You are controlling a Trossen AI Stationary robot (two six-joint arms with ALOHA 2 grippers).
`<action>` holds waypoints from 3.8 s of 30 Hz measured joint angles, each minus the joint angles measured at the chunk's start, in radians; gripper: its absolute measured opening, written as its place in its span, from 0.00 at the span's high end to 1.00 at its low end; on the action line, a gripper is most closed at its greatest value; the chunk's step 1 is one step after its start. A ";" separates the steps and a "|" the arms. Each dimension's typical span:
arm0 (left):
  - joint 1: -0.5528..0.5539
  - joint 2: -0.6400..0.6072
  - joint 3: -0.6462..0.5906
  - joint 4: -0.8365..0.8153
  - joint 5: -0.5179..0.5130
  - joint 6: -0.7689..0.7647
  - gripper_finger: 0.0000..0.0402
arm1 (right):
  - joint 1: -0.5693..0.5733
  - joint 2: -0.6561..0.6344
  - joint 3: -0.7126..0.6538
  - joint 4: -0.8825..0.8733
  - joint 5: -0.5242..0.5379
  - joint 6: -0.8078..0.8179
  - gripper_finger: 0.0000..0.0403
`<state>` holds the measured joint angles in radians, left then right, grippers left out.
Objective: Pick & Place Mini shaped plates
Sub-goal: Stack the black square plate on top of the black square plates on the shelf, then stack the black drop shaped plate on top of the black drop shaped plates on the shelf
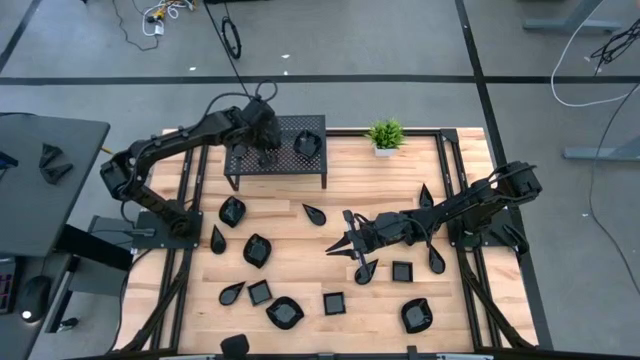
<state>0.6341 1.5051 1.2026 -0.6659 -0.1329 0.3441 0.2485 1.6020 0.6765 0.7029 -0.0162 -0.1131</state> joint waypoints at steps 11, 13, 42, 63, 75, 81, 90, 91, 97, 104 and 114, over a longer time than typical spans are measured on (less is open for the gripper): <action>-0.075 -0.096 0.061 -0.245 -0.022 -0.077 0.99 | 0.000 0.000 0.000 0.000 0.000 0.000 0.92; -0.129 -0.142 0.061 -0.281 -0.021 -0.117 0.99 | 0.000 0.000 0.000 0.000 0.000 0.000 0.92; -0.981 -0.292 -0.640 0.559 -0.284 -1.132 0.97 | -0.001 0.000 -0.001 0.018 0.000 0.145 0.92; -0.756 0.182 -0.439 0.718 -0.374 -1.351 0.54 | -0.039 0.000 -0.001 0.005 0.000 0.124 0.92; -0.688 0.349 -0.315 0.718 -0.321 -1.302 0.66 | -0.035 0.000 -0.001 -0.040 0.000 0.156 0.92; -0.670 0.361 -0.319 0.712 -0.311 -1.301 0.71 | -0.030 0.000 -0.001 -0.050 -0.001 0.154 0.92; -0.675 0.360 -0.321 0.712 -0.311 -1.248 0.84 | -0.030 0.000 -0.001 -0.052 -0.001 0.154 0.92; -0.677 0.360 -0.321 0.712 -0.310 -1.243 0.86 | -0.030 0.000 -0.001 -0.052 -0.001 0.154 0.92; -0.690 0.329 -0.322 0.711 -0.304 -1.187 0.98 | -0.030 0.000 -0.001 -0.054 0.000 0.155 0.92; -0.721 0.216 -0.322 0.674 -0.304 -1.123 0.98 | -0.030 0.000 -0.001 -0.067 0.000 0.157 0.92; -0.799 -0.101 -0.322 0.360 -0.323 -1.166 0.99 | -0.030 0.000 0.000 -0.076 0.000 0.169 0.92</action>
<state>-0.1652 1.4041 0.8810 -0.3061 -0.4562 -0.8222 0.2185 1.6020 0.6765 0.6273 -0.0165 0.0563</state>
